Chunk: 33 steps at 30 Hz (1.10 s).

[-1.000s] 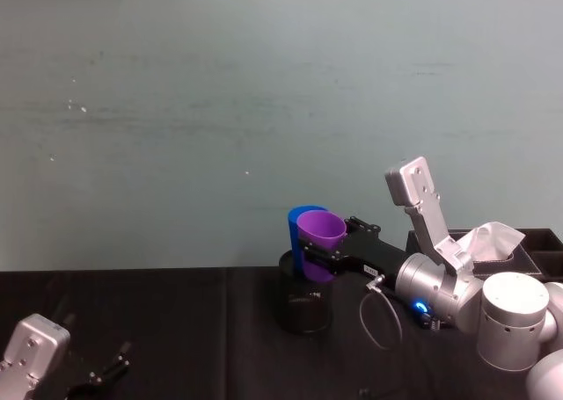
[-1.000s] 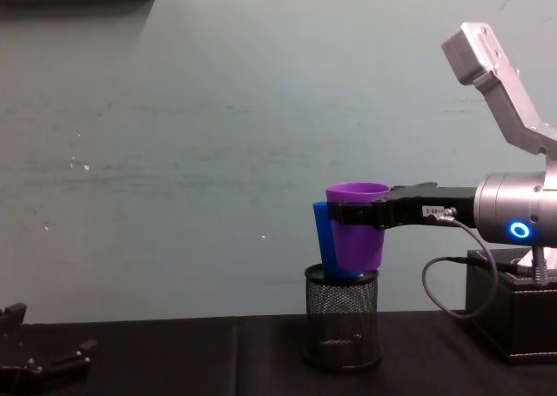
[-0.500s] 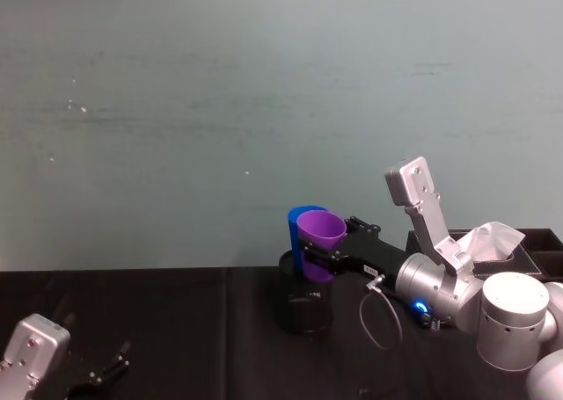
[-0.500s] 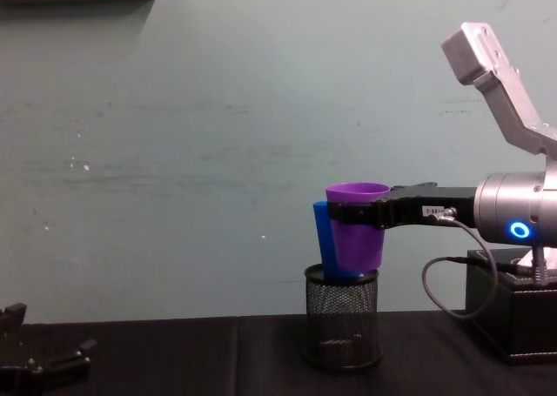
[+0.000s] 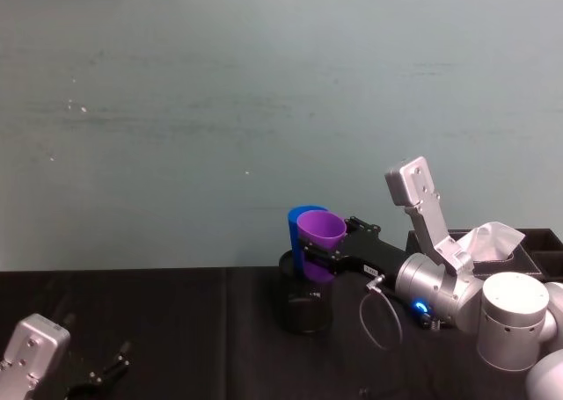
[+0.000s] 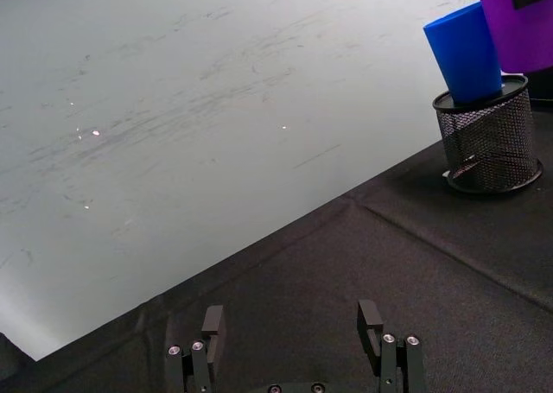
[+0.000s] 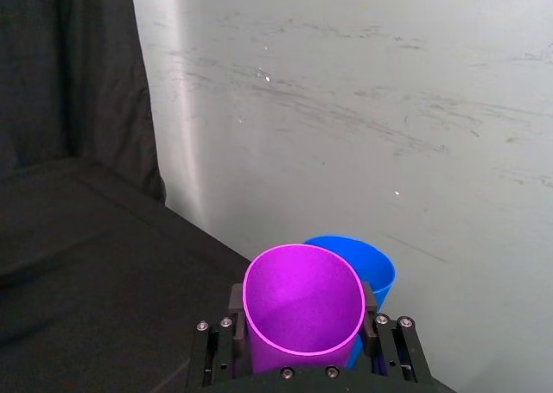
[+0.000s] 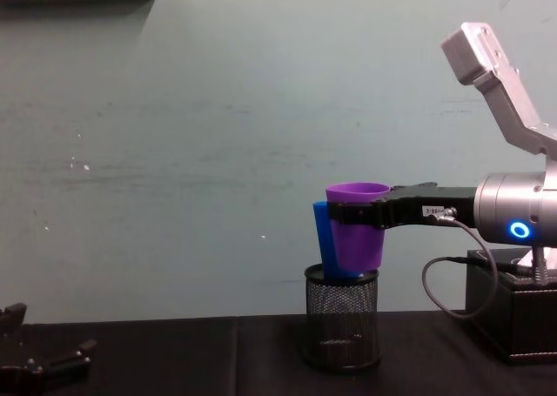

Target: Pick up one cup with a gripper and tap it against the other cup.

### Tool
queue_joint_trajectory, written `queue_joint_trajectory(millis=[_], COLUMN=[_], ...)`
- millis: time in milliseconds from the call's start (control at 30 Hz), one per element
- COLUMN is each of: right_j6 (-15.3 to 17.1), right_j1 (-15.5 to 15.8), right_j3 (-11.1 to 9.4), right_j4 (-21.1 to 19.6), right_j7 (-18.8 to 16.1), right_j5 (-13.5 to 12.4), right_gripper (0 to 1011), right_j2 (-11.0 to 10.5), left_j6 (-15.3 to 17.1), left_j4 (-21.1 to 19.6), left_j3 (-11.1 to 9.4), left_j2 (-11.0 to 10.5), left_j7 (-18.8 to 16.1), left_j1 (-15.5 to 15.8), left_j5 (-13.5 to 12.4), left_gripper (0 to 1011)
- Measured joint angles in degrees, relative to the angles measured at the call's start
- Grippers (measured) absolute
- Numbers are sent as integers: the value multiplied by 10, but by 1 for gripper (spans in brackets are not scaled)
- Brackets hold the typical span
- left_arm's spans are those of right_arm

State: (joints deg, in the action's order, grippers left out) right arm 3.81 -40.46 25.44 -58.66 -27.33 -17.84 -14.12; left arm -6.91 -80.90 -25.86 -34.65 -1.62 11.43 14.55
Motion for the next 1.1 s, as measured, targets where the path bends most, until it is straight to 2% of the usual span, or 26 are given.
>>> queue_joint_trajectory(millis=[567, 833, 1100], right_j6=[0, 14, 39], right_j1=[0, 14, 45], right_j3=[-1, -5, -6], right_j4=[-1, -27, -78], right_j7=[-1, -8, -14], right_j5=[0, -5, -20], right_gripper=[732, 732, 732], right_j2=[0, -8, -24], left_j6=[0, 0, 0], left_j4=[0, 0, 0], left_j3=[0, 0, 0], left_j2=[0, 0, 0], left_j7=[0, 0, 0], left_j1=[0, 0, 0], left_j5=[0, 0, 0], left_gripper=[1000, 1000, 1000])
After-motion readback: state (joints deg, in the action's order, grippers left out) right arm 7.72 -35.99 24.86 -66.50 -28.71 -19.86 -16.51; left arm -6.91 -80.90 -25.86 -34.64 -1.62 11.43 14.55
